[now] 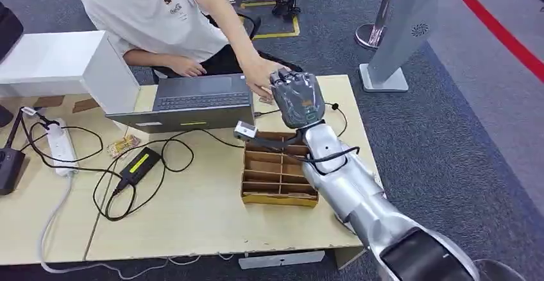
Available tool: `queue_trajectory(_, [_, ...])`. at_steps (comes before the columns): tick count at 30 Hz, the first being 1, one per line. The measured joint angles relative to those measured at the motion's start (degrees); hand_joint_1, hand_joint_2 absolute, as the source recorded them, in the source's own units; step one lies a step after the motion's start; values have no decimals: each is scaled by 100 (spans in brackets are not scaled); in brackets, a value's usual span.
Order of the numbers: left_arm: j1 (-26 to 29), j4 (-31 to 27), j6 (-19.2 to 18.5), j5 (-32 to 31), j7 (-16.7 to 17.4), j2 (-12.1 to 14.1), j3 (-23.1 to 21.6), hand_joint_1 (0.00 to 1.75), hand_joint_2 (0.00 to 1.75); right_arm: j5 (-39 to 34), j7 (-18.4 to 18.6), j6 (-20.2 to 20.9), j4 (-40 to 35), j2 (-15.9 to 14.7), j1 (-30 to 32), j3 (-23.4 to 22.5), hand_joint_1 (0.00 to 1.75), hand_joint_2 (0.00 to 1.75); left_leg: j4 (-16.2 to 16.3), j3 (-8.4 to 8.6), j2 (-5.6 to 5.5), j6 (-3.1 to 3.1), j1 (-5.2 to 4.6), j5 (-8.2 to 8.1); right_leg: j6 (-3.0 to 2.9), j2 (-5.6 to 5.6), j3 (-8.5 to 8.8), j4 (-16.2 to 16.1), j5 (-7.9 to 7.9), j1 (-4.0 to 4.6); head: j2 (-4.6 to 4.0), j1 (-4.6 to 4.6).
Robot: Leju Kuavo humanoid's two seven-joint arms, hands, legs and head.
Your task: Pass the card to the sensor for recognition and then transmit it.
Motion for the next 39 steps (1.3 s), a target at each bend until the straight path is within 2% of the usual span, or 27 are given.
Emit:
queue_trajectory(1, [-3,0,-7,2,2,0,-17,0,175,-33,-4,-4,110,44,-49,29,0,175,0,-2,-1,0,0,0,0,0,-2,0,0,0,2,2])
queue_trajectory(11, [0,22,63,125,-144,-2,-85,0,175,-212,-63,13,460,96,-126,162,0,175,3,-10,-6,0,-1,0,0,-6,-9,-2,0,-1,0,2])
queue_trajectory(15, [105,22,-35,160,-571,2,-85,0,175,-278,-133,-44,254,18,41,197,0,175,2,-10,-3,1,-1,-1,0,-4,-12,-3,0,-1,0,0])
queue_trajectory(20, [184,22,-53,299,-675,4,-85,0,175,-779,-287,-4,-536,-253,522,232,0,175,2,-18,-5,1,-1,-2,0,-7,-18,-3,-1,-1,2,0])
queue_trajectory(29, [200,22,-35,560,-688,4,-85,0,175,-1478,-525,144,-2629,-955,1719,177,0,175,2,-23,-5,0,-1,-7,1,-8,-20,-6,-1,-1,0,2])
queue_trajectory(39, [211,22,6,822,-765,0,-81,0,175,-1596,-773,98,-4488,-1584,3204,-69,0,175,1,-27,-6,3,-1,-12,6,-9,-22,-8,-6,-1,2,0])
